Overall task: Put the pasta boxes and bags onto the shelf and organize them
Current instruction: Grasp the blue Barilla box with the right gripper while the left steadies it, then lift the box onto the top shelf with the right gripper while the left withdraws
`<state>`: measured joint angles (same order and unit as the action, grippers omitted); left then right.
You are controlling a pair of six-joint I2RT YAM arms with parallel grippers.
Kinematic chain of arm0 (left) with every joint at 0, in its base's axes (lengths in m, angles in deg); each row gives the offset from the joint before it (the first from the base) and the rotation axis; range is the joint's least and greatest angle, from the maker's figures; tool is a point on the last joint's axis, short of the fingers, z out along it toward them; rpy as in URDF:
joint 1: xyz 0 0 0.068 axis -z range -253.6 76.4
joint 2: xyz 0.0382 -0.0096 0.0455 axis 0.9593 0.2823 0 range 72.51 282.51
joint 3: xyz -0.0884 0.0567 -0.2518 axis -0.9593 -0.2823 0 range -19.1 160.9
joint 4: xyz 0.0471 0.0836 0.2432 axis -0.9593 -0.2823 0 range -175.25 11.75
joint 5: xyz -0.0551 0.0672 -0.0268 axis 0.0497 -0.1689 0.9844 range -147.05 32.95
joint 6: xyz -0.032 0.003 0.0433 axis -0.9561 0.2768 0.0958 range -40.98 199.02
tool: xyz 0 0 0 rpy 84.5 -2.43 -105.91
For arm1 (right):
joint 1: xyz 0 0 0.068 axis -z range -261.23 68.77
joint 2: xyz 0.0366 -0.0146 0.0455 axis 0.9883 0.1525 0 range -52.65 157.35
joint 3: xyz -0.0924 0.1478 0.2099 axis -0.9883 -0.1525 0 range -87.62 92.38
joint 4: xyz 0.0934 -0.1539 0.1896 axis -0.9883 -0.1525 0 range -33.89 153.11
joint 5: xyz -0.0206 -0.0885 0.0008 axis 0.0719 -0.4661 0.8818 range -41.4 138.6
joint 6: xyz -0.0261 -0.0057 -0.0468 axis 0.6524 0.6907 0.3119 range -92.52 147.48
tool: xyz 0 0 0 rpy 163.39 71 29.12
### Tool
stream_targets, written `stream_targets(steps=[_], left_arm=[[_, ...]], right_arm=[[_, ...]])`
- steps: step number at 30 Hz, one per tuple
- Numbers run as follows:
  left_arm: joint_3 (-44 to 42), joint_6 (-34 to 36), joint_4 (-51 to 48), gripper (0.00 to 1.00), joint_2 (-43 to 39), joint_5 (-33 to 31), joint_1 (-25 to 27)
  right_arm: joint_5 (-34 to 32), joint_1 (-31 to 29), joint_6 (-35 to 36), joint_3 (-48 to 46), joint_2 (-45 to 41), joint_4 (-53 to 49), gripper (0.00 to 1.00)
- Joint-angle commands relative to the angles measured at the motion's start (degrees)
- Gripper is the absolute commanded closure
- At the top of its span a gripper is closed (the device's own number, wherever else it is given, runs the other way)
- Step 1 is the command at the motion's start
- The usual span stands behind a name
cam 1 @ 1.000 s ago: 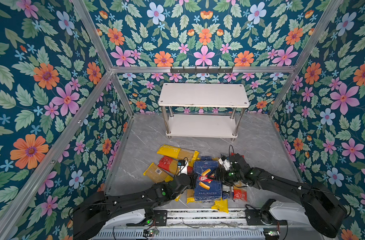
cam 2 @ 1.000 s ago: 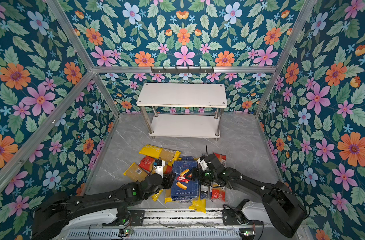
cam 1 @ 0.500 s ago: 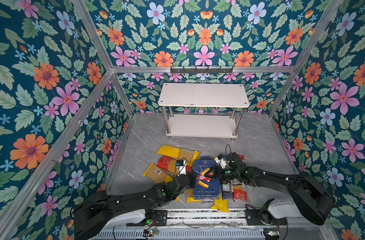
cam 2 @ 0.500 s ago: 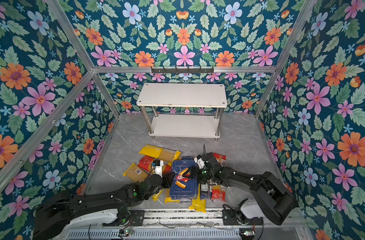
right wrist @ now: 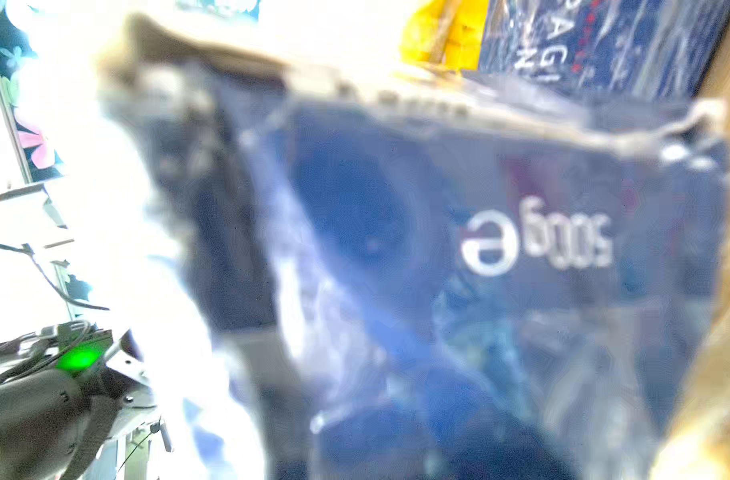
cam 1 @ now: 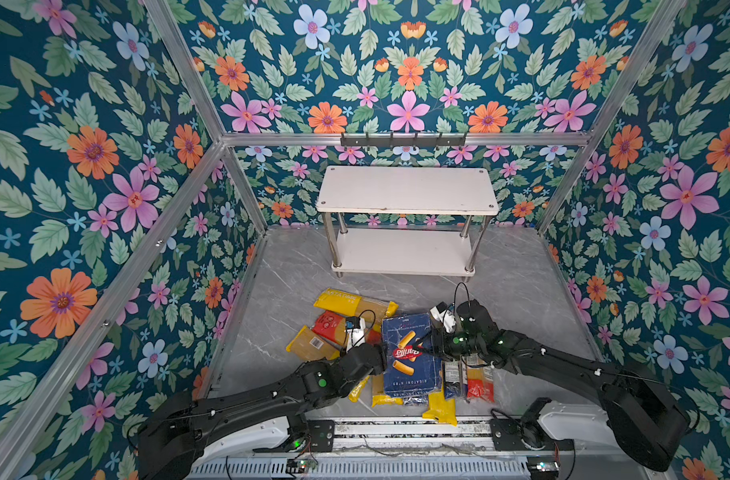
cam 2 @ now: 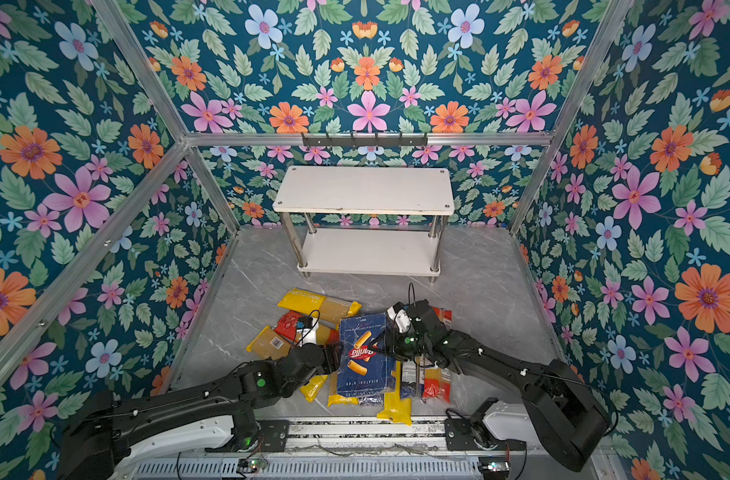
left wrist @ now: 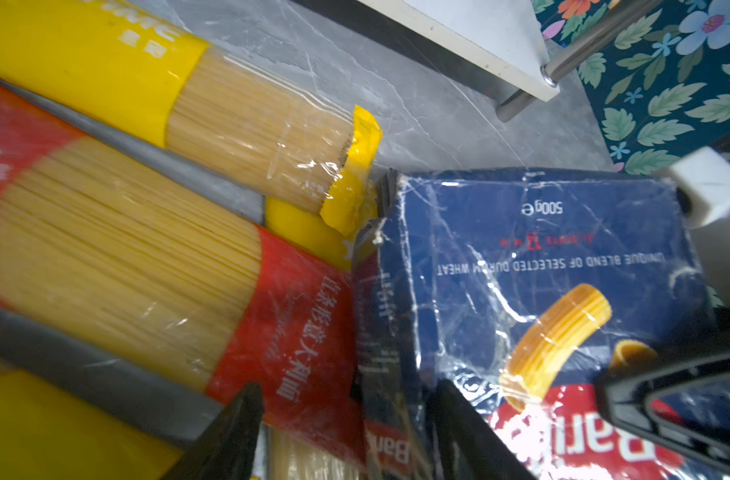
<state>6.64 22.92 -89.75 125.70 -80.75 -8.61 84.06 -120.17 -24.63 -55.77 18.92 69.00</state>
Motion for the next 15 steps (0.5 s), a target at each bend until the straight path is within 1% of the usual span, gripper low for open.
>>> stream_targets(steps=[1, 5, 10, 13, 15], left_arm=[[1.6, 0.3, -13.6, 0.3, -2.6, -5.8, -0.2], [3.3, -0.4, -19.8, 0.25, -7.0, -8.4, -0.3], [5.0, -1.0, -25.6, 0.2, -12.5, -10.5, -0.2], [6.3, -0.5, -27.9, 0.17, -13.5, -11.8, -0.2], [7.6, 0.0, -29.3, 0.14, -13.4, -13.0, -0.3]], right_arm=[[1.1, 0.0, 0.7, 1.3, 0.2, 2.5, 0.59], [1.6, 0.0, -0.3, 2.1, 1.0, 3.5, 0.59], [2.4, 0.1, -0.2, 5.8, 0.7, 0.8, 0.59], [2.3, 0.3, 0.5, 9.1, 0.1, -3.4, 0.6], [2.7, 0.5, 0.9, 11.3, -0.3, -5.1, 0.6]])
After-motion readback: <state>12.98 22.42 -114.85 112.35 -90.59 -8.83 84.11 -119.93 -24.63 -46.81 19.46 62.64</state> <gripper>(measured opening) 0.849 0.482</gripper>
